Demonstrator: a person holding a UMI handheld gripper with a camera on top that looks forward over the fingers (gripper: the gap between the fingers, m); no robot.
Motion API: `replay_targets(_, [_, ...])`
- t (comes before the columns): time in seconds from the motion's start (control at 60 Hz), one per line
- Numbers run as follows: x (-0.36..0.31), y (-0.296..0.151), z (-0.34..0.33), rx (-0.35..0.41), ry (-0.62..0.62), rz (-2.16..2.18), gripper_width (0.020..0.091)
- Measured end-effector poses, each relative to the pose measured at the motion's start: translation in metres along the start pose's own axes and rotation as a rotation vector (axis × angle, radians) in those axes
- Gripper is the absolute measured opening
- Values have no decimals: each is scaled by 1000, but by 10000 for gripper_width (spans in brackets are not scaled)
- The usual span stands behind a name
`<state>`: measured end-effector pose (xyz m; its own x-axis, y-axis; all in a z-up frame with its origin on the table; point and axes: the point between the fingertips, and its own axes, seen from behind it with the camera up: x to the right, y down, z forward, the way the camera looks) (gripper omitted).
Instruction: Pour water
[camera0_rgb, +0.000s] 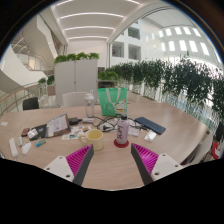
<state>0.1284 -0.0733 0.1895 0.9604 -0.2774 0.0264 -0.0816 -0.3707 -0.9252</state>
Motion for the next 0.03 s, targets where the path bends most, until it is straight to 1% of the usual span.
replay_targets(0.033, [-7,-1,-22,9,4,-3,830])
